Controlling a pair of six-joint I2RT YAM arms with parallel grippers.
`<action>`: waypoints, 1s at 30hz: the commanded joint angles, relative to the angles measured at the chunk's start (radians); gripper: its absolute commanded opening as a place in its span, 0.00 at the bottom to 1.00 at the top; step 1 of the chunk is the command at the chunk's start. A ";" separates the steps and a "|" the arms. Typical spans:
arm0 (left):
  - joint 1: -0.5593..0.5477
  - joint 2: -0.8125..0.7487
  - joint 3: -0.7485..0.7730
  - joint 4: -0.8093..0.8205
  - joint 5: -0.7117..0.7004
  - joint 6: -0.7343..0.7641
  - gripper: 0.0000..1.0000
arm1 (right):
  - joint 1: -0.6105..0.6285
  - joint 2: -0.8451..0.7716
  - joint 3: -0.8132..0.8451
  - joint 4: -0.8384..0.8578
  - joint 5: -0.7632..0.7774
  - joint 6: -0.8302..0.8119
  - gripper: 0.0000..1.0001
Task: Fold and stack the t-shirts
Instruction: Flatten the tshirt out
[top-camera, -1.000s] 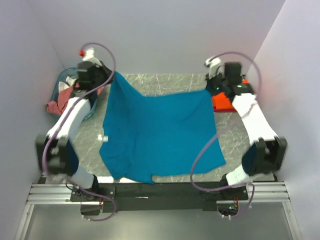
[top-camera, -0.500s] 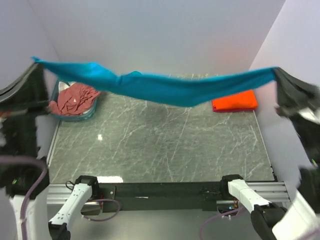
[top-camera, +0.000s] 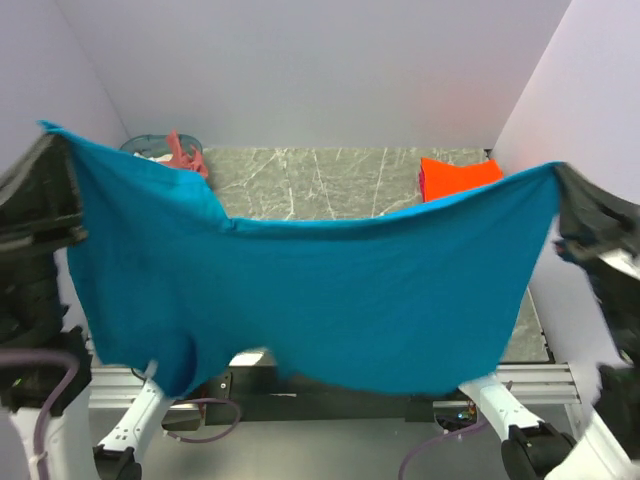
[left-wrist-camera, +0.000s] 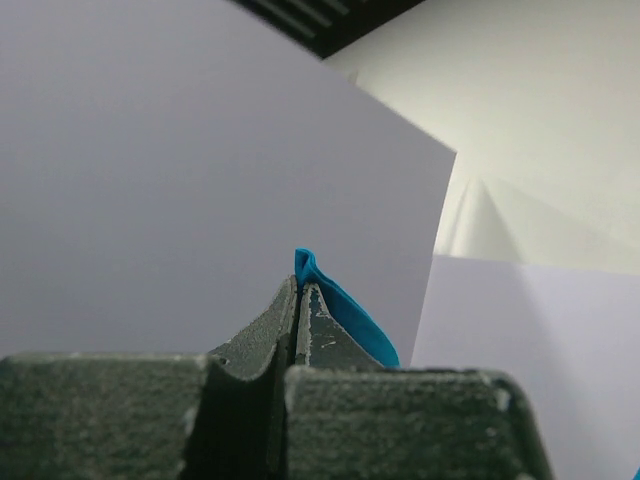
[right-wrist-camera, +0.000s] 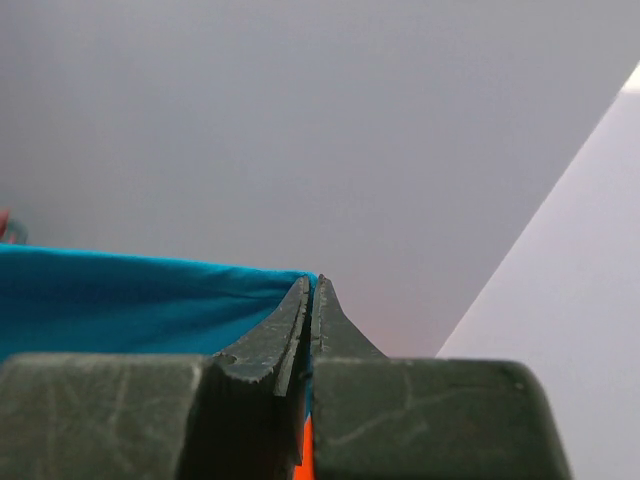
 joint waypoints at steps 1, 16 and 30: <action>0.006 0.026 -0.123 -0.016 0.017 -0.006 0.01 | -0.005 0.005 -0.183 0.043 0.028 0.007 0.00; 0.004 0.611 -0.633 0.195 0.060 0.027 0.00 | -0.005 0.237 -1.055 0.550 -0.072 -0.042 0.00; 0.007 1.221 -0.202 0.074 0.015 0.087 0.00 | -0.005 0.957 -0.689 0.537 0.006 -0.049 0.00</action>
